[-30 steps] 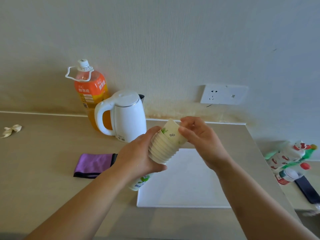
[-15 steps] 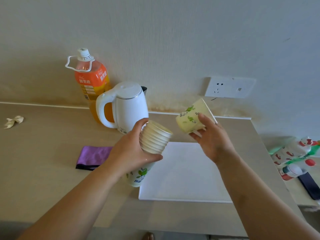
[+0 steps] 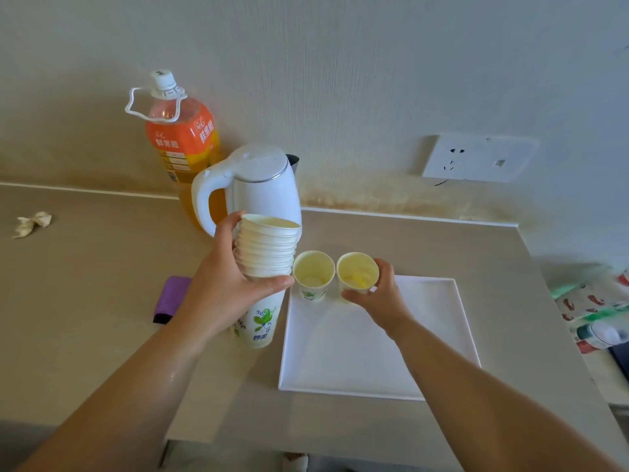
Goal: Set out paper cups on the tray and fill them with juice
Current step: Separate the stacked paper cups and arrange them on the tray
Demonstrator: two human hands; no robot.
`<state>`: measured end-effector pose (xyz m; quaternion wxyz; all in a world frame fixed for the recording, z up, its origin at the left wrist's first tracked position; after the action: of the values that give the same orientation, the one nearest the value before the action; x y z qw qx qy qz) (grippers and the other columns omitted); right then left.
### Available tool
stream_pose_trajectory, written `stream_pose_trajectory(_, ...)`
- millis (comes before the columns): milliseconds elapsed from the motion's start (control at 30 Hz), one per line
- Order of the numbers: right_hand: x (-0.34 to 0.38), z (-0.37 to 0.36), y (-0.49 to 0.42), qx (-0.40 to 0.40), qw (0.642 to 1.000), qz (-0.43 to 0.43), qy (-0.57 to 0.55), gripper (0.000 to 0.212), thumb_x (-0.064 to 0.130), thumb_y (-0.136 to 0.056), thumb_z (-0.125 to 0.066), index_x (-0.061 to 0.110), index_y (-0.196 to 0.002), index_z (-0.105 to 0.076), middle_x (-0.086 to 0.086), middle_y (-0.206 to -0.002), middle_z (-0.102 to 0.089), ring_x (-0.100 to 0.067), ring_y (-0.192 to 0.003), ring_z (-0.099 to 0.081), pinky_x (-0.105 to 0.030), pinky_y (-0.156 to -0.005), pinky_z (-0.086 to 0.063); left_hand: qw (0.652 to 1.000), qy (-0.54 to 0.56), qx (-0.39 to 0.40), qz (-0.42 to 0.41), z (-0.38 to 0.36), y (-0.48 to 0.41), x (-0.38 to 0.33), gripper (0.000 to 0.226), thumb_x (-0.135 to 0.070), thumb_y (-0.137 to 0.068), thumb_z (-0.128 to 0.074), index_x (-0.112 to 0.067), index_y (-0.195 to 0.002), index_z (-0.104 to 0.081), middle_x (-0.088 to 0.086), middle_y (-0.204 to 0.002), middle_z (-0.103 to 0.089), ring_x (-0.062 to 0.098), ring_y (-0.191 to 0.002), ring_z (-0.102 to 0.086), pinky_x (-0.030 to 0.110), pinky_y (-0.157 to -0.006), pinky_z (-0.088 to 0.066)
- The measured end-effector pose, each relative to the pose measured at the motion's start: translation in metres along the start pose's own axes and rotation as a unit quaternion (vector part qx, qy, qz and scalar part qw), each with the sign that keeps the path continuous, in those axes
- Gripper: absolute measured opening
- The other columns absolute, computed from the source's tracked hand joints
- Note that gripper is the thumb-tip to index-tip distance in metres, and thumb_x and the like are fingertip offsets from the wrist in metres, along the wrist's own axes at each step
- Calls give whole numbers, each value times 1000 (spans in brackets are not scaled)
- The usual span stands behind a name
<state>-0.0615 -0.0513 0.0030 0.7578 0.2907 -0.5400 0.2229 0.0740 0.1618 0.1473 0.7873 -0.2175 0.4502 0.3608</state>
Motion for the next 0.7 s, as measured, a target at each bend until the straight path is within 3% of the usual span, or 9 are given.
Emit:
stream_pose_trajectory(100,-2,-5,0,4,999,23,23,78,-1,-65,-82,24,-124,-35,20,-105,-48,-1,-95,-52,-17,-79,-43,1000,-7,1,5,-2,1,3,90,-27,-64,-85,-48,-124,-21,-28,-100,-49,-19,-87,-50,1,-61,-40)
stream_pose_trajectory(200,-7,-4,2,-6,998,39,53,75,1,-68,-79,20,-129,-39,21,-107,-48,-13,-100,-52,-34,-89,-49,1000,-2,10,7,-7,0,6,92,-27,-63,-86,-45,-130,-24,-27,-101,-50,-17,-89,-51,4,-64,-42)
stream_pose_trajectory(367,-11,2,5,-35,996,34,74,68,12,-67,-83,18,-124,-46,1,-116,-56,-17,-101,-55,-33,-86,-49,1000,0,28,-1,-16,-3,8,98,-30,-62,-87,-40,-137,-24,-27,-107,-50,-8,-99,-53,18,-77,-44)
stream_pose_trajectory(600,-13,5,2,-43,993,19,107,70,16,-66,-85,16,-125,-46,0,-120,-53,-17,-102,-54,-31,-86,-46,999,-15,47,-13,-23,0,5,105,-31,-62,-87,-36,-143,-20,-21,-115,-49,1,-104,-52,20,-82,-42)
stream_pose_trajectory(700,-17,6,1,-17,994,0,107,82,14,-62,-86,18,-131,-42,-3,-128,-48,-21,-110,-52,-40,-93,-48,998,-19,54,-15,-25,3,3,105,-30,-61,-88,-37,-142,-21,-25,-114,-47,3,-107,-52,22,-86,-44)
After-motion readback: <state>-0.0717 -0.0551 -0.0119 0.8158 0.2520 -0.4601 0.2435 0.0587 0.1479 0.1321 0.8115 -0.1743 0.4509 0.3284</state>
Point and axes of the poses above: each hand's wrist, its own y-axis away from the middle knuckle, its own z-axis out of the back of the hand, x = y × z, the point moved 6 cm from there along -y, towards the middle knuckle
